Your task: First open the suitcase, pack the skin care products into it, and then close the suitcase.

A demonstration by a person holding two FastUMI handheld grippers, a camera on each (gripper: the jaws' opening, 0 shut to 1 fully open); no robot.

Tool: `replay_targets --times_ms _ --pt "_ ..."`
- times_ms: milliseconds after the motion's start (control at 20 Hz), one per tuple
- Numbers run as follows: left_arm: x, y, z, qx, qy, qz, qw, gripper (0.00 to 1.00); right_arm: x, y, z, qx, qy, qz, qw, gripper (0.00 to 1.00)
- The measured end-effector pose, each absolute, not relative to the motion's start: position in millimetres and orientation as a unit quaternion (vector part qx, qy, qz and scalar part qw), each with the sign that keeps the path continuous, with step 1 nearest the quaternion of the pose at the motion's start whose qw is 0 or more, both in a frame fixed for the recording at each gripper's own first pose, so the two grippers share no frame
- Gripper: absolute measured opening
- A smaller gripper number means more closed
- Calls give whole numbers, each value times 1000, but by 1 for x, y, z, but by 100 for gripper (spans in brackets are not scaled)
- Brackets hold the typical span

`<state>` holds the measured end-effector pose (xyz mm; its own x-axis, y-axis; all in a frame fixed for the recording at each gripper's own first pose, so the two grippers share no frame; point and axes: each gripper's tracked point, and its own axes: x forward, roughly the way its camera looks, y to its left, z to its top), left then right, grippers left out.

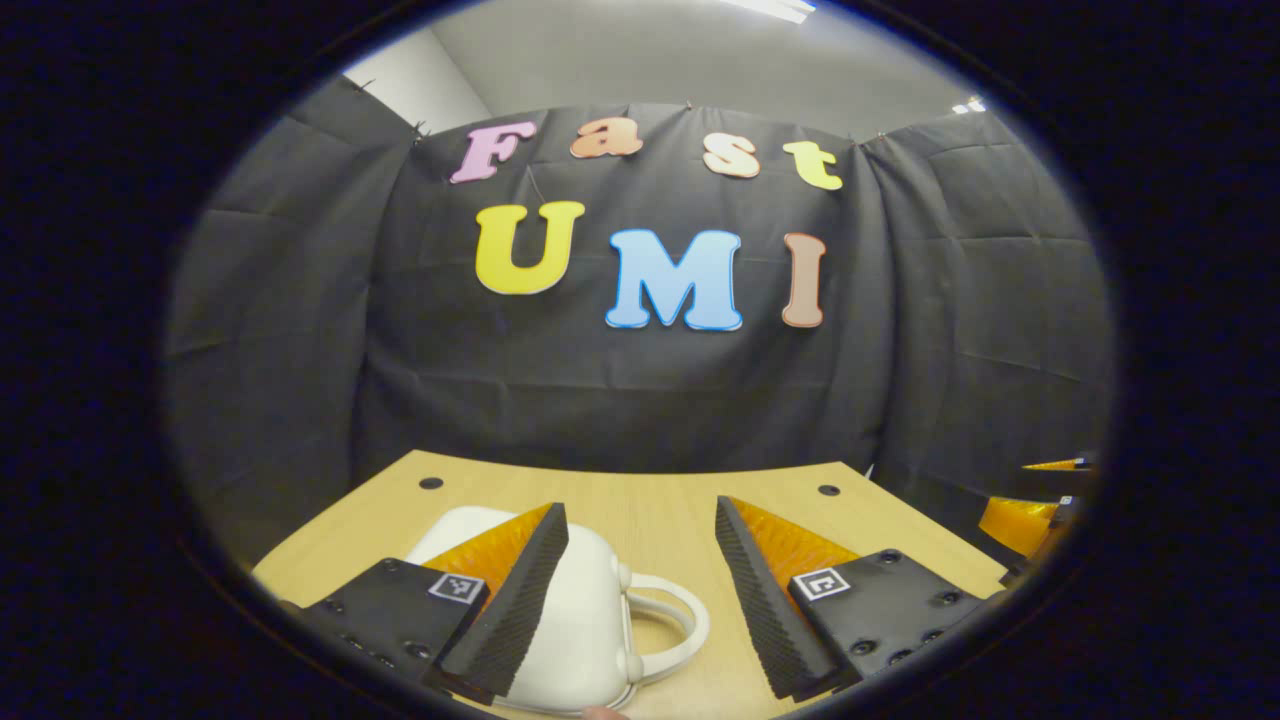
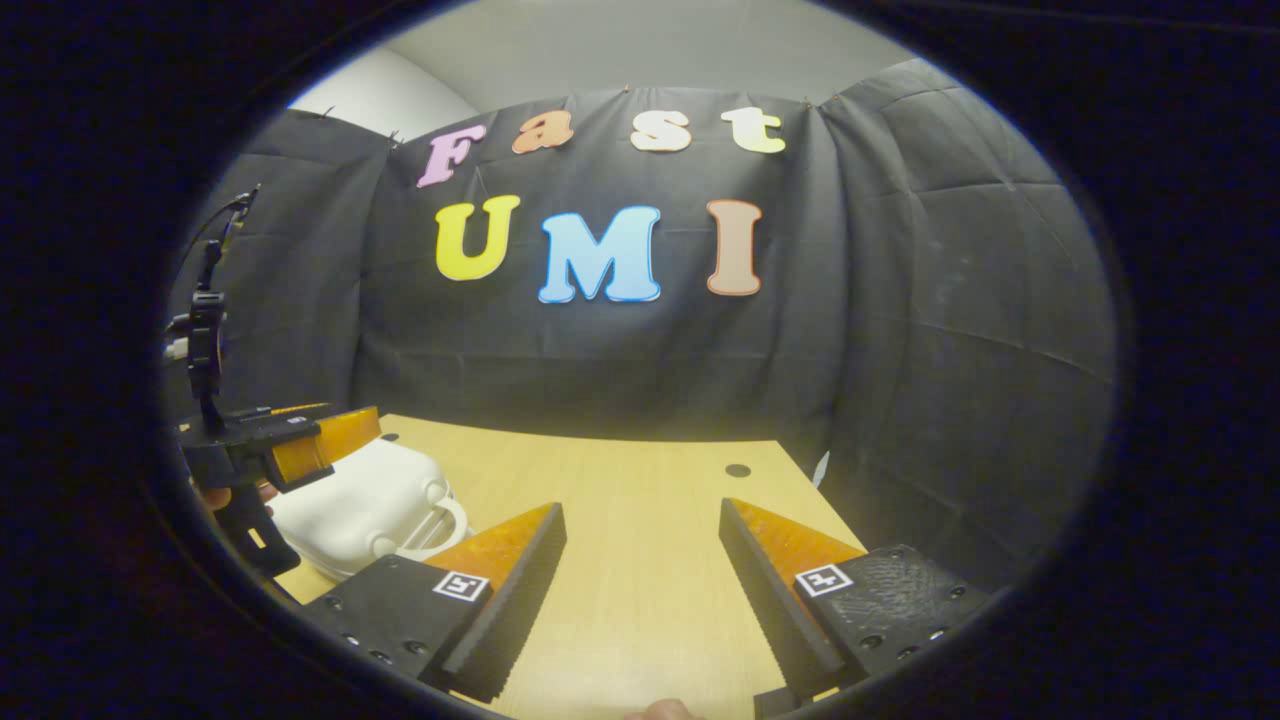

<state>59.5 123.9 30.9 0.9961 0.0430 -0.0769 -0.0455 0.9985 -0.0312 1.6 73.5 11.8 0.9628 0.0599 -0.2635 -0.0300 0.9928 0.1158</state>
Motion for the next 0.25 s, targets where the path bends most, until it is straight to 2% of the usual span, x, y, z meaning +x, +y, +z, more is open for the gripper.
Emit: replay_targets --times_ms 250 --pt "41 95 38 -6 25 23 999 95 -1 47 21 60 110 16 992 95"
